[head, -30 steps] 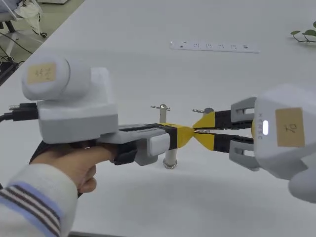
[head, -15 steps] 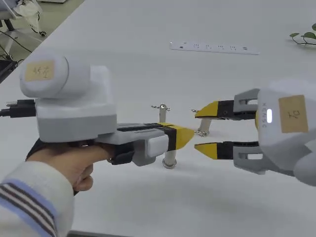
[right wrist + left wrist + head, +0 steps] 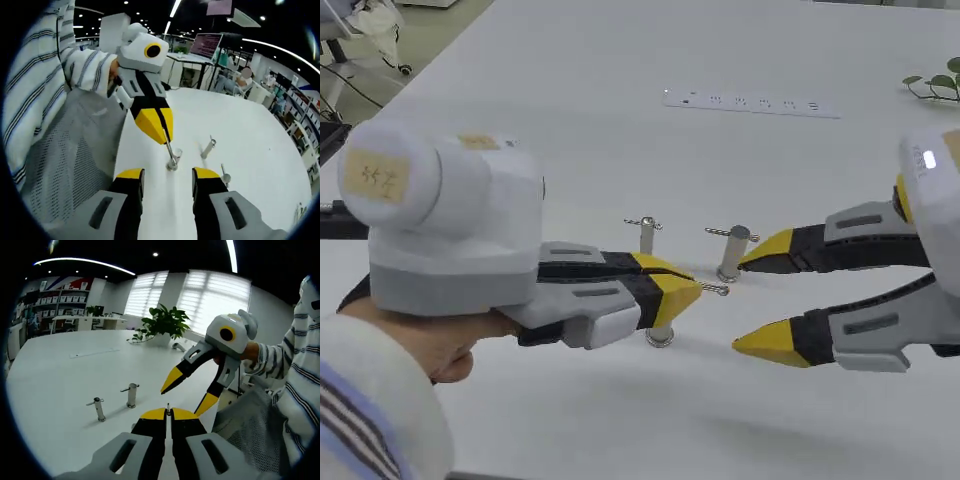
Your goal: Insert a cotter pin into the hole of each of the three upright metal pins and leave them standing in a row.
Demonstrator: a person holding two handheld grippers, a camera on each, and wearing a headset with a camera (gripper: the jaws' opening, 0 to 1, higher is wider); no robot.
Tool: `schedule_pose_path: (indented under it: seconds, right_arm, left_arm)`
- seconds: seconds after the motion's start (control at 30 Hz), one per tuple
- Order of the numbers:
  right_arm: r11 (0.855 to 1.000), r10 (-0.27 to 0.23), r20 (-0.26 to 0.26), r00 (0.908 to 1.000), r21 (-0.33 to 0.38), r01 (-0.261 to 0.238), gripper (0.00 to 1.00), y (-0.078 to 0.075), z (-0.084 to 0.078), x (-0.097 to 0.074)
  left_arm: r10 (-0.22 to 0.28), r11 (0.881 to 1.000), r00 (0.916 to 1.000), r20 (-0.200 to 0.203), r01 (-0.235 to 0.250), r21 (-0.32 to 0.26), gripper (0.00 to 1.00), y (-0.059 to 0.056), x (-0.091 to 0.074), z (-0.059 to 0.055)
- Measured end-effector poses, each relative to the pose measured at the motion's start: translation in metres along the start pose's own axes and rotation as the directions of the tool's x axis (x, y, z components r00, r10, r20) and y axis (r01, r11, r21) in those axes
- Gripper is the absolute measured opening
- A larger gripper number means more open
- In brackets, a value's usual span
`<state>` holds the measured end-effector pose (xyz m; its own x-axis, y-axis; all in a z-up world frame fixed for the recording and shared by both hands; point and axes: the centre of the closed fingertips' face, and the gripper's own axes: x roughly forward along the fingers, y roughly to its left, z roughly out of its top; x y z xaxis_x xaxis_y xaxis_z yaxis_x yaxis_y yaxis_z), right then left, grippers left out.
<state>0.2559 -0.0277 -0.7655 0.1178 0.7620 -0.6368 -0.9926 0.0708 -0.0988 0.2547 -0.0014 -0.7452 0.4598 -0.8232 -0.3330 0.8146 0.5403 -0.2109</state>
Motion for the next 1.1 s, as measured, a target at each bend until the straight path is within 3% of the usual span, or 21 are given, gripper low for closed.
schedule_pose_path:
  seconds: [0.03,0.1,0.17,0.23,0.47,0.6,0.87,1.1]
  right_arm:
    - [1.000,0.005,0.005,1.0000,0.015,-0.005,0.40,0.000,0.000,-0.001]
    - [0.999,0.019,0.016,0.9997,0.034,-0.020,0.39,0.002,0.002,-0.002]
    - [0.998,0.037,0.020,0.9991,0.043,-0.038,0.39,0.007,0.006,-0.003]
    - [0.997,0.053,0.017,0.9985,0.048,-0.053,0.39,0.009,0.004,-0.003]
    - [0.989,0.106,0.045,0.9934,0.095,-0.110,0.35,0.019,0.007,-0.002]
    - [0.986,0.142,0.039,0.9891,0.078,-0.144,0.27,0.027,0.009,0.000]
    - [0.983,0.170,0.039,0.9847,0.067,-0.172,0.16,0.035,0.011,0.001]
    - [0.979,0.198,0.026,0.9798,0.036,-0.199,0.11,0.041,0.009,0.003]
  left_arm:
    - [-0.009,0.999,1.0000,-0.004,0.009,0.042,0.00,-0.002,0.000,0.000]
    - [-0.014,0.997,0.9997,-0.022,0.015,0.072,0.00,-0.003,-0.001,-0.003]
    - [-0.021,0.998,0.9988,-0.043,0.023,0.050,0.00,-0.003,-0.001,-0.007]
    - [-0.031,0.994,0.9983,-0.049,0.036,0.101,0.00,-0.003,-0.002,-0.007]
    - [-0.074,0.979,0.9952,-0.064,0.085,0.187,0.00,-0.012,-0.004,-0.007]
    - [-0.095,0.972,0.9918,-0.085,0.111,0.206,0.00,-0.017,-0.004,-0.010]
    - [-0.155,0.957,0.9838,-0.090,0.172,0.233,0.00,-0.028,-0.003,-0.009]
    - [-0.185,0.944,0.9787,-0.088,0.202,0.259,0.00,-0.032,-0.002,-0.007]
